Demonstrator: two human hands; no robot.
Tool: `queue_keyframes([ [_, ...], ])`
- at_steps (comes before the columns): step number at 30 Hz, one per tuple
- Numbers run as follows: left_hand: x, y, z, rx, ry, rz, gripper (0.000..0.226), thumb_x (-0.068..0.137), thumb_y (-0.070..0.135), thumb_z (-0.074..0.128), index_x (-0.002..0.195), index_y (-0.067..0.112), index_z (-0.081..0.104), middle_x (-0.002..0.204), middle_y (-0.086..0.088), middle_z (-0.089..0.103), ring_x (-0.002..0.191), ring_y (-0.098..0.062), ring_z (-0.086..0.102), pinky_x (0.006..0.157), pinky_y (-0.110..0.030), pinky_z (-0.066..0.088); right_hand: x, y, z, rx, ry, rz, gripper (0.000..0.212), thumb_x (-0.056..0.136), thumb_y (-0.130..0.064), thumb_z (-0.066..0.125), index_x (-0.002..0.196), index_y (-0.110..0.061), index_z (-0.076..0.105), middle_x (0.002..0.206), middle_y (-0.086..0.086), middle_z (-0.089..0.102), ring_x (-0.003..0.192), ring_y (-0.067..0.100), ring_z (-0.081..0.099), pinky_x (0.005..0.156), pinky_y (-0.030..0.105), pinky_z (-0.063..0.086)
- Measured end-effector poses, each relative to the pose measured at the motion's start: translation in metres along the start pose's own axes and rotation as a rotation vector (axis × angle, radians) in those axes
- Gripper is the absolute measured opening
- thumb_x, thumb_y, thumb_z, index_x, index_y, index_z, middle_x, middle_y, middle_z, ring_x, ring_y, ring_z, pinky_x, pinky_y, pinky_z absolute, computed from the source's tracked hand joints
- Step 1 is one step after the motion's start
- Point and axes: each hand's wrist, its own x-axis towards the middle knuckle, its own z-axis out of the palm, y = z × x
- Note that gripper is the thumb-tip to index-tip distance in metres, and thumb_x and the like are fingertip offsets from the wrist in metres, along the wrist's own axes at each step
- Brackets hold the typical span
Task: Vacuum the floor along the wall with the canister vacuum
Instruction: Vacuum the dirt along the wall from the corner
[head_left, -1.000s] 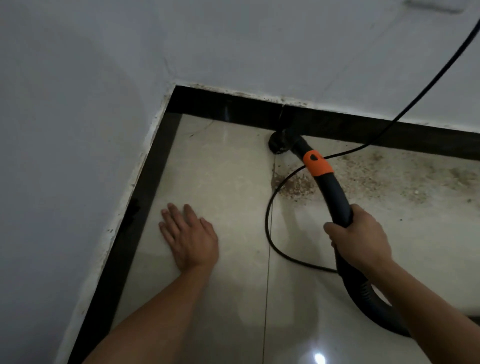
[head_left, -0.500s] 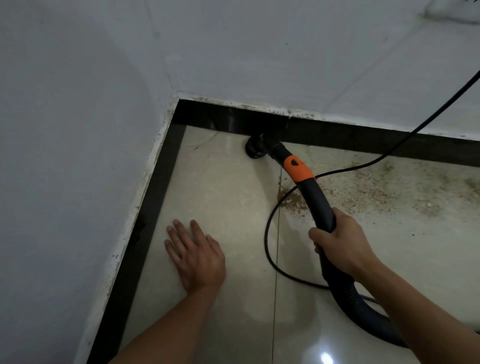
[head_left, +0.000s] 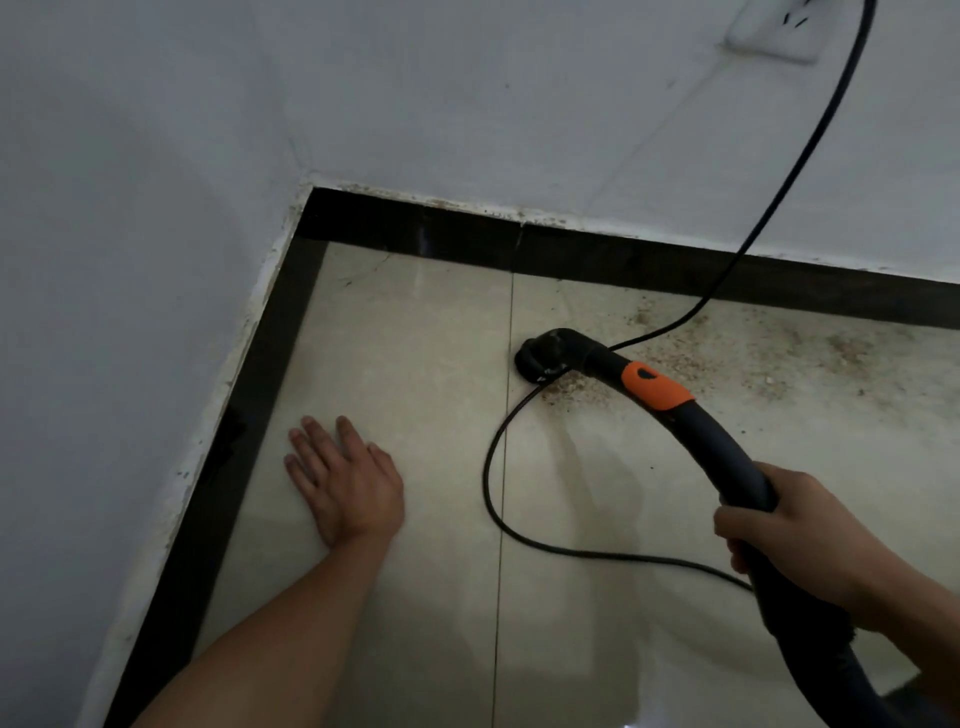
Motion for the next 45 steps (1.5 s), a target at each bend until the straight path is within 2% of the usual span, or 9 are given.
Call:
queue_keyframes([
  [8, -0.001, -0.002, 0.000, -0.022, 0.012, 0.014, 0.049, 0.092, 0.021, 0.048, 0.138, 0.002, 0.046, 0.150, -0.030, 0.028, 0.142, -0.043, 0.019, 0.117, -0.052, 0.010, -0.001, -0.008, 0.022, -0.052, 0.046, -0.106, 0.015, 0.078, -0.008, 0.071, 0.086, -0.011, 0.060, 0.059, 0.009, 0.069, 0.054, 0.025, 0.069, 0.060, 0.043, 0.057],
  [15, -0.004, -0.010, -0.004, -0.042, 0.018, 0.066, 0.046, 0.095, 0.018, 0.047, 0.138, 0.002, 0.046, 0.150, -0.027, 0.031, 0.141, -0.041, 0.022, 0.117, -0.049, 0.009, -0.022, 0.000, 0.049, -0.290, 0.017, -0.244, 0.018, 0.076, -0.023, 0.072, 0.084, -0.026, 0.056, 0.063, 0.000, 0.068, 0.055, 0.015, 0.066, 0.060, 0.037, 0.056],
  [21, -0.023, -0.038, -0.025, -0.023, -0.076, 0.194, 0.042, 0.089, 0.009, 0.051, 0.129, -0.002, 0.052, 0.143, -0.026, 0.040, 0.134, -0.038, 0.033, 0.113, -0.044, 0.021, -0.071, 0.066, 0.066, -0.273, 0.136, -0.236, 0.025, 0.073, -0.023, 0.074, 0.077, -0.024, 0.049, 0.057, 0.003, 0.058, 0.050, 0.019, 0.057, 0.049, 0.032, 0.041],
  [24, -0.043, -0.036, -0.037, 0.019, -0.071, 0.229, 0.038, 0.085, 0.009, 0.054, 0.122, -0.002, 0.057, 0.128, -0.025, 0.049, 0.121, -0.038, 0.042, 0.108, -0.044, 0.028, -0.082, 0.088, 0.057, -0.187, 0.224, -0.171, 0.024, 0.071, -0.019, 0.077, 0.077, -0.022, 0.053, 0.056, 0.003, 0.063, 0.054, 0.022, 0.062, 0.058, 0.041, 0.051],
  [29, -0.097, -0.016, -0.027, -0.025, -0.104, 0.312, 0.045, 0.092, 0.014, 0.049, 0.135, 0.004, 0.048, 0.148, -0.020, 0.036, 0.137, -0.034, 0.028, 0.115, -0.040, 0.020, -0.081, 0.099, 0.053, -0.219, 0.236, -0.157, 0.022, 0.074, -0.026, 0.073, 0.080, -0.024, 0.052, 0.060, 0.000, 0.064, 0.055, 0.019, 0.063, 0.056, 0.038, 0.052],
  [32, -0.122, -0.015, -0.023, -0.073, -0.110, 0.279, 0.044, 0.092, 0.012, 0.049, 0.135, 0.004, 0.049, 0.150, -0.020, 0.034, 0.139, -0.035, 0.028, 0.114, -0.042, 0.023, -0.077, 0.092, 0.064, -0.239, 0.202, -0.172, 0.022, 0.078, -0.029, 0.071, 0.082, -0.025, 0.049, 0.064, -0.002, 0.063, 0.057, 0.017, 0.062, 0.054, 0.033, 0.048],
  [38, -0.130, -0.064, -0.027, -0.131, 0.006, 0.183, 0.033, 0.088, 0.000, 0.052, 0.120, -0.005, 0.058, 0.136, -0.031, 0.047, 0.126, -0.045, 0.043, 0.104, -0.054, 0.038, -0.066, 0.064, 0.068, -0.065, 0.193, -0.219, 0.017, 0.076, -0.026, 0.070, 0.084, -0.024, 0.055, 0.063, 0.002, 0.068, 0.058, 0.020, 0.067, 0.063, 0.042, 0.058],
  [41, -0.137, -0.079, -0.025, -0.096, 0.022, 0.222, 0.037, 0.087, 0.008, 0.044, 0.118, -0.006, 0.059, 0.133, -0.031, 0.050, 0.124, -0.046, 0.046, 0.102, -0.054, 0.040, -0.056, 0.040, 0.068, -0.057, 0.194, -0.262, 0.018, 0.073, -0.027, 0.071, 0.082, -0.025, 0.055, 0.060, 0.000, 0.068, 0.056, 0.018, 0.067, 0.059, 0.038, 0.057],
  [45, -0.136, -0.080, -0.022, -0.066, 0.009, 0.222, 0.034, 0.089, 0.006, 0.048, 0.120, -0.004, 0.058, 0.136, -0.029, 0.048, 0.127, -0.044, 0.043, 0.105, -0.053, 0.039, -0.026, -0.011, 0.067, -0.050, 0.058, -0.223, 0.019, 0.076, -0.021, 0.071, 0.089, -0.016, 0.058, 0.072, 0.007, 0.072, 0.068, 0.028, 0.071, 0.073, 0.047, 0.060],
])
